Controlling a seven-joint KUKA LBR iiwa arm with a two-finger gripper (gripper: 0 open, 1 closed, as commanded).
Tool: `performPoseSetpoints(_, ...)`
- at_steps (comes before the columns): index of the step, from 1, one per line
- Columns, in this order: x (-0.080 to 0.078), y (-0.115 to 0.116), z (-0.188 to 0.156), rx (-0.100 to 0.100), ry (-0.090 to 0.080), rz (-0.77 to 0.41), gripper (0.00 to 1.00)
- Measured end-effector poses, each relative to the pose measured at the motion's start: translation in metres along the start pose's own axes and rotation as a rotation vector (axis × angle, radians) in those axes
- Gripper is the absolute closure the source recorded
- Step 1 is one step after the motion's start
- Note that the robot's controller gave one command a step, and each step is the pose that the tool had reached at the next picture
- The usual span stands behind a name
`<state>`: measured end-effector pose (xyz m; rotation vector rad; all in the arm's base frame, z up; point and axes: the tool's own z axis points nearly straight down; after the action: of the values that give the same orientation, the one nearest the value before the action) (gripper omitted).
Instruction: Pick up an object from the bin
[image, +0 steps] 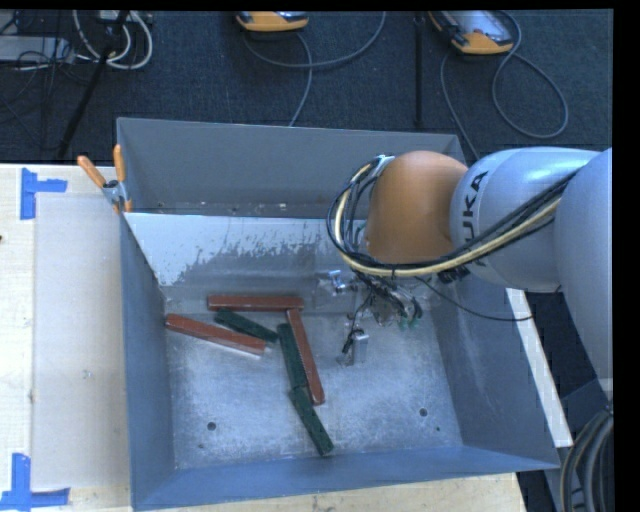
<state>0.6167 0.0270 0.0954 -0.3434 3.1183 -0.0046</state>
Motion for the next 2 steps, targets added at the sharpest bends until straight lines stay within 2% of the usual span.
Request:
performPoseSetpoints(1, 0.001, 0.069, -0.020, -0.007, 0.002, 0.104, 0.00)
performPoseSetpoints(2, 0.015, 0.017, 0.022, -0.004, 0.004, -0.338, 0.00)
